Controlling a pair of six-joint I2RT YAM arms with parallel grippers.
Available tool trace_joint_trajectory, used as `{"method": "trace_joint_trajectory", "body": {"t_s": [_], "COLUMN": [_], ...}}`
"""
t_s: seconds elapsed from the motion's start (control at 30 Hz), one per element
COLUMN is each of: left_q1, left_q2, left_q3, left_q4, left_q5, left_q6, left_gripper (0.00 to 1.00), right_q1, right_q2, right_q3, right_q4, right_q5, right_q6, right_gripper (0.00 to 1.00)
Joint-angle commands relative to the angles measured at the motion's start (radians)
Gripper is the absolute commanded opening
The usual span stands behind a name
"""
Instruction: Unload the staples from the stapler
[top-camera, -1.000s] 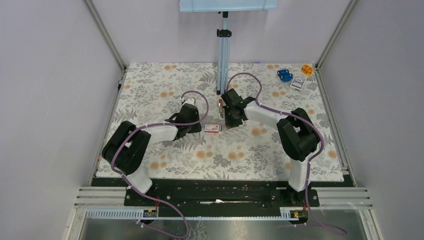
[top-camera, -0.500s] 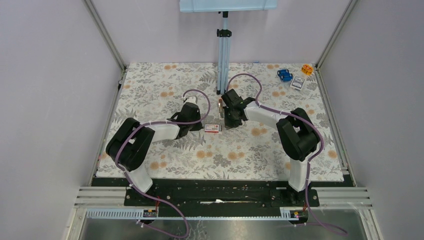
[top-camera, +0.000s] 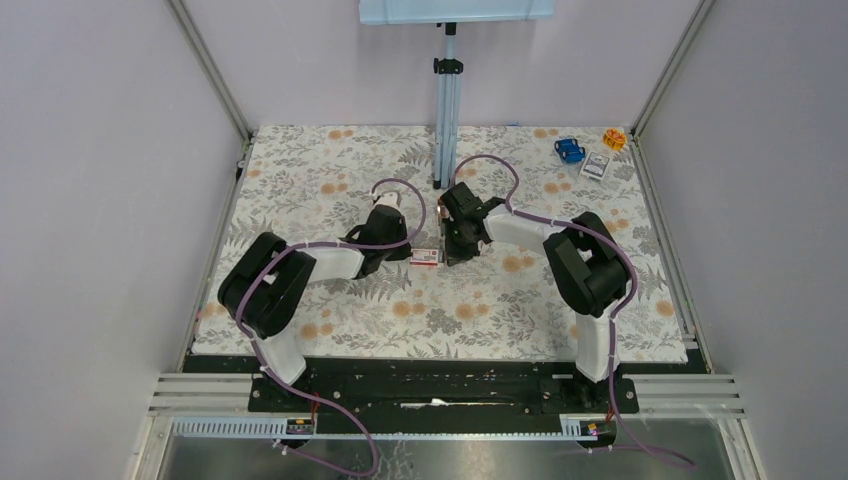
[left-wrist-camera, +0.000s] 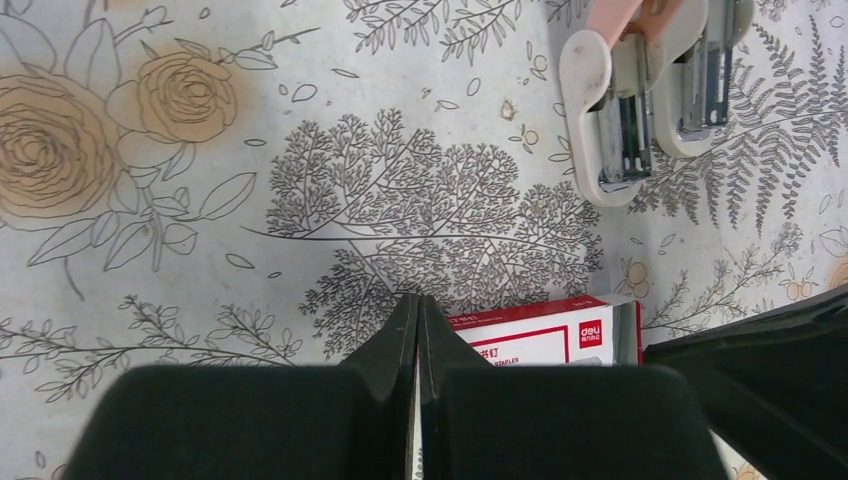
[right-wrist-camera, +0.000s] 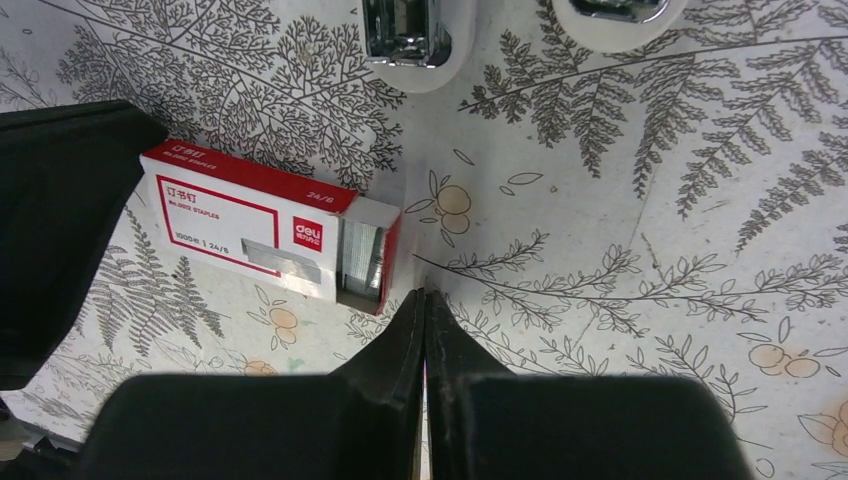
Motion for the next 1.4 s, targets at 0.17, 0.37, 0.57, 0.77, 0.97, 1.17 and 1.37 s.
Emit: {"method": "trace_joint_trajectory", "body": {"t_s": [0.17, 0.37, 0.57, 0.77, 0.97, 1.17, 1.37], "left_q1": [-0.049, -0.063, -0.090, -0.135, -0.143, -0.117, 0.038], "left_q2": [0.058, 0.053, 0.045, 0.038, -0.001, -0.097, -0.225], "left_q3": [-0.006, -0.012, -0.022, -0.044, -0.059, -0.025, 0.027], "left_q4": [-0.038, -0.035, -0.034, -0.024, -0.100, -0.243, -0.319], "left_q5": [0.030, 0.036, 0.054, 0.067, -0.061, -0.196, -0.175], "left_q6": [-0.012, -0.015, -0.037, -0.078, -0.168, -0.190, -0.157], "left_gripper": [0.00, 0.00, 0.00, 0.00, 0.00, 0.00, 0.13], "right_q1": [0.008, 0.009, 0.009, 0.009, 0.008, 0.005, -0.030], "right_q2": [0.025, 0.043, 0.052, 0.058, 0.006, -0.092, -0.214], "right_q3": [0.018, 0.036, 0.053, 0.036, 0.018, -0.022, -0.079], "right_q4": [0.019, 0.026, 0.033, 0.082, 0.040, -0.061, -0.087], "right_q5": [-0.066, -0.097, -0.094, -0.121, 0.016, 0.273, 0.445], "right_q6": [0.021, 0.037, 0.071, 0.136, 0.084, -0.028, -0.150], "right_gripper": [0.00, 0.00, 0.00, 0.00, 0.00, 0.03, 0.14]}}
